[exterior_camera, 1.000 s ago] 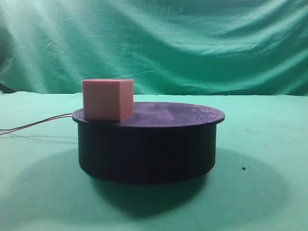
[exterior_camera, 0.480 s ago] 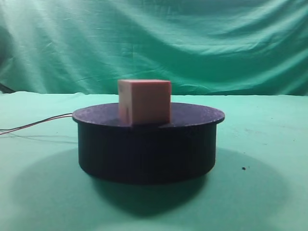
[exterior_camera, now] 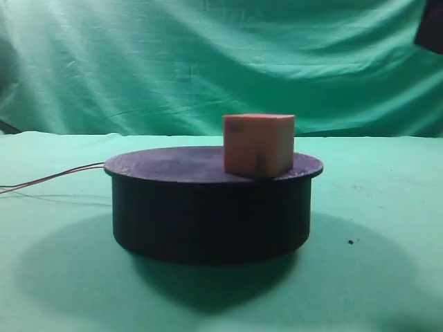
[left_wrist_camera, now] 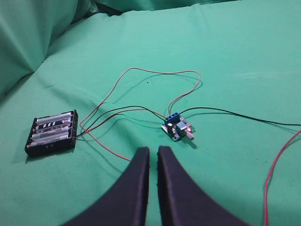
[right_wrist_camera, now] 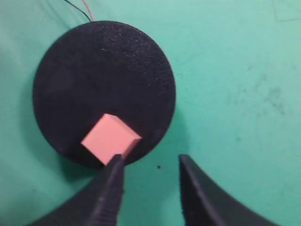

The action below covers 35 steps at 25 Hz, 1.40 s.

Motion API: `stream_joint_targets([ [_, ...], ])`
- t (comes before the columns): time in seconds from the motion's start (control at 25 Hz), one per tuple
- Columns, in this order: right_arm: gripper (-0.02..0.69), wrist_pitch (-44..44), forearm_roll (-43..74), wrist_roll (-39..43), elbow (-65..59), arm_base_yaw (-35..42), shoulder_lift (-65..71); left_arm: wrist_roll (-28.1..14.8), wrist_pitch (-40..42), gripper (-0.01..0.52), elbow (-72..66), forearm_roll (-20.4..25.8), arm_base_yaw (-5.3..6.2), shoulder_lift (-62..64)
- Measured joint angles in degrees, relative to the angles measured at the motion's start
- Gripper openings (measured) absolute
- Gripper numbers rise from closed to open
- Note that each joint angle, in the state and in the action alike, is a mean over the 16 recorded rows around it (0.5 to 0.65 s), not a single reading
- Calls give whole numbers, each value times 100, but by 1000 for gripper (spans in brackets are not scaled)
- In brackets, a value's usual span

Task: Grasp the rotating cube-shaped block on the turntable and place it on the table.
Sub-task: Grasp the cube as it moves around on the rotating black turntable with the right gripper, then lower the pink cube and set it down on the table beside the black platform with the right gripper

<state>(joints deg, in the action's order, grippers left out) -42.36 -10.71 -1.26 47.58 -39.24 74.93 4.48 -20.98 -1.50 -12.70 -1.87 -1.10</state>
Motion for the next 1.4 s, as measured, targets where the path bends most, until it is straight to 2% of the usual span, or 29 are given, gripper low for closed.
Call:
stream_joint_targets([
  [0.2,502,20,-208,-69,325,-133,564,0,0,0,0,0,0,0],
  [0.28,538,49,-250,-130,445,-142,815,0,0,0,0,0,0,0],
  [0.36,542,80,-240,-193,572,-147,1079,0,0,0,0,0,0,0],
  [0.48,491,116,-141,-270,775,-149,1465,0,0,0,0,0,0,0],
  [0.76,319,30,105,-331,1307,-95,1978,0,0,0,0,0,0,0],
  [0.92,259,-179,232,-191,1498,75,1879,0,0,0,0,0,0,0],
  [1.16,242,-326,463,152,1160,430,1450,0,0,0,0,0,0,0],
  [1.4,245,-6,621,462,267,734,1167,0,0,0,0,0,0,0],
])
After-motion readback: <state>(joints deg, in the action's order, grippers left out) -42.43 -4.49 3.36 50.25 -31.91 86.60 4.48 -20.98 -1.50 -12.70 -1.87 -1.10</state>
